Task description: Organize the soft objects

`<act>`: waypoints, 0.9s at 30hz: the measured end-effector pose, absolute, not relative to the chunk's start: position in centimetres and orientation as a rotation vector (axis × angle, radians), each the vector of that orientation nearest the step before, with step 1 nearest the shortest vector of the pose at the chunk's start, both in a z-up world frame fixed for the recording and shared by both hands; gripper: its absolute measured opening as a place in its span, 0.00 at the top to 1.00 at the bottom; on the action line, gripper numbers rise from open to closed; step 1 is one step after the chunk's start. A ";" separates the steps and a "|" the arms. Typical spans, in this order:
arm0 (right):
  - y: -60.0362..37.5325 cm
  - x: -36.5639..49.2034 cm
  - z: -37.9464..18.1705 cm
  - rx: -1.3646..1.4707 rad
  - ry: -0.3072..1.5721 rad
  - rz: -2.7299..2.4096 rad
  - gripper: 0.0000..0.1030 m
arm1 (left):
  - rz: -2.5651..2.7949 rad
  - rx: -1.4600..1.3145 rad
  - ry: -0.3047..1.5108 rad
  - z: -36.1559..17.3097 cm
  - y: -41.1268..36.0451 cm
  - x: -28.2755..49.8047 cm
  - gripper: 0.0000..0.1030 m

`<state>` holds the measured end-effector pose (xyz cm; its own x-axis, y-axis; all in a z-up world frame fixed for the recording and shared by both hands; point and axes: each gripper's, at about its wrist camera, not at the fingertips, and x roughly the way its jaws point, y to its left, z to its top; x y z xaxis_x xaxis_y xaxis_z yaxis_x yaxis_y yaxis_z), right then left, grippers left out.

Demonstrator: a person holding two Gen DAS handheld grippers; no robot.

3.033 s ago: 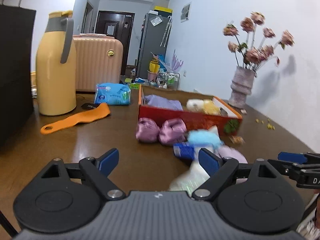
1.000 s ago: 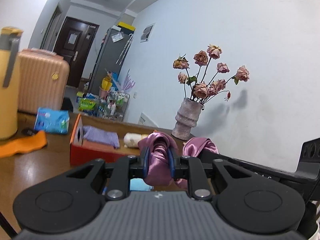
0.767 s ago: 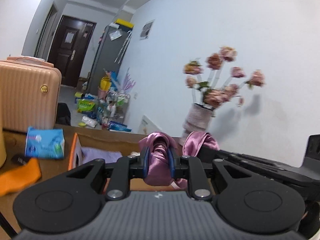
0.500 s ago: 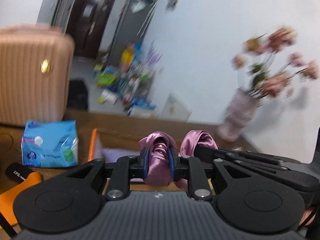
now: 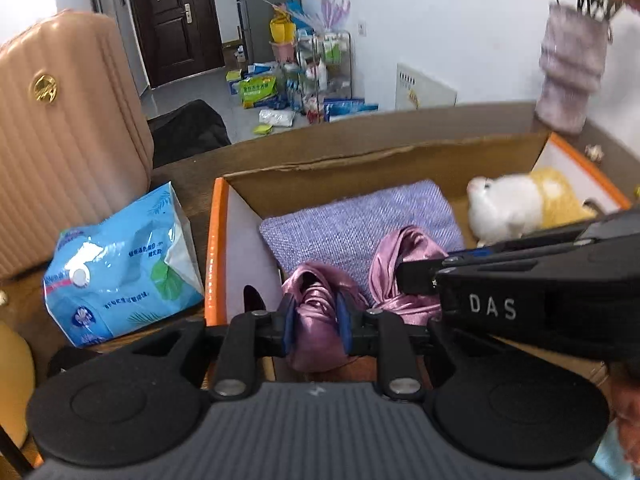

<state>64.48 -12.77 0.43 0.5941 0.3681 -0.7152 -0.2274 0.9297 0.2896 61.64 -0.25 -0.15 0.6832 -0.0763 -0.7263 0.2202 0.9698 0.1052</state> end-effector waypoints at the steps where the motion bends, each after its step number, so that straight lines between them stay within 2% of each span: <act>1: -12.7 64.4 0.6 0.173 0.871 0.346 0.82 | -0.164 0.193 0.814 -0.1 -0.3 61.7 0.78; 2: -12.9 64.3 0.8 0.172 0.868 0.346 0.79 | -0.166 0.185 0.823 0.0 -0.2 61.6 0.74; 4: -13.5 63.4 1.8 0.175 0.849 0.349 0.67 | -0.155 0.157 0.828 0.7 0.3 61.4 0.65; 6: -15.0 62.1 3.5 0.173 0.813 0.345 0.51 | -0.151 0.142 0.808 1.9 0.7 60.4 0.61; 12: -19.4 56.5 9.2 0.149 0.691 0.305 0.42 | -0.144 0.135 0.703 7.8 1.3 55.4 0.61; 16: -22.9 51.9 11.7 0.125 0.647 0.264 0.42 | -0.149 0.098 0.619 11.5 1.7 50.8 0.58; 27: -27.1 41.9 11.9 0.121 0.605 0.198 0.40 | -0.135 0.048 0.562 12.4 1.6 41.4 0.57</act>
<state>41.94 -27.08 11.87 0.8042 0.2195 -0.5524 -0.1491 0.9741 0.1701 41.38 1.56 12.40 0.8378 -0.1149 -0.5338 0.1410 0.9900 0.0081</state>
